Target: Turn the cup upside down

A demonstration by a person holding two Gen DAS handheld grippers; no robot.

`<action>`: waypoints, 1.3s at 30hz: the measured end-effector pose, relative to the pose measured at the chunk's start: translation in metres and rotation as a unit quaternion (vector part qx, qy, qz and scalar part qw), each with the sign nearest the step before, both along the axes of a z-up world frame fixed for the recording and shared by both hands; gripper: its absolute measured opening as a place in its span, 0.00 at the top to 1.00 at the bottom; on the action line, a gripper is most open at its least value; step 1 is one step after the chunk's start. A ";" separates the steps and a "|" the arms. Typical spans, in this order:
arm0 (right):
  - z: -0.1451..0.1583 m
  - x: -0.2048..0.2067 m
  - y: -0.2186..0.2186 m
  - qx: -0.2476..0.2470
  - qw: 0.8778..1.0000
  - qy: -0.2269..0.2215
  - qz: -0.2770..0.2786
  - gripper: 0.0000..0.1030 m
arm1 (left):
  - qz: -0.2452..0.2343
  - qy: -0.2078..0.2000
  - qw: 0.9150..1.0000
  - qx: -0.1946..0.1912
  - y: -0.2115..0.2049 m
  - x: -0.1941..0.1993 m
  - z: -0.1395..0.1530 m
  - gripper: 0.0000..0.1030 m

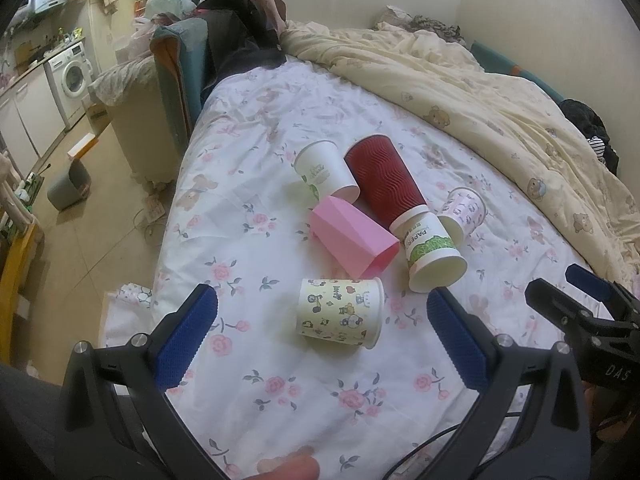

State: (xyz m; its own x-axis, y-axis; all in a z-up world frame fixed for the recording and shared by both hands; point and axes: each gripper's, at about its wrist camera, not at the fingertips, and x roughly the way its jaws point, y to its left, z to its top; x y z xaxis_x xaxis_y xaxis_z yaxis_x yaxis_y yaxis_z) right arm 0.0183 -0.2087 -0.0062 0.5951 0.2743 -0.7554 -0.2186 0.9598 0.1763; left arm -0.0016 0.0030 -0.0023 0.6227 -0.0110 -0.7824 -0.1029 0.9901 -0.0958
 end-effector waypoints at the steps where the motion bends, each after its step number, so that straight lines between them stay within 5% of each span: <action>1: 0.000 0.000 0.000 0.000 1.000 0.000 0.000 0.00 | 0.000 0.001 1.000 -0.001 0.001 0.000 0.000 0.00; 39: 0.000 0.001 0.000 0.004 1.000 0.003 -0.001 0.00 | 0.000 0.004 1.000 -0.004 0.005 0.001 -0.001 0.00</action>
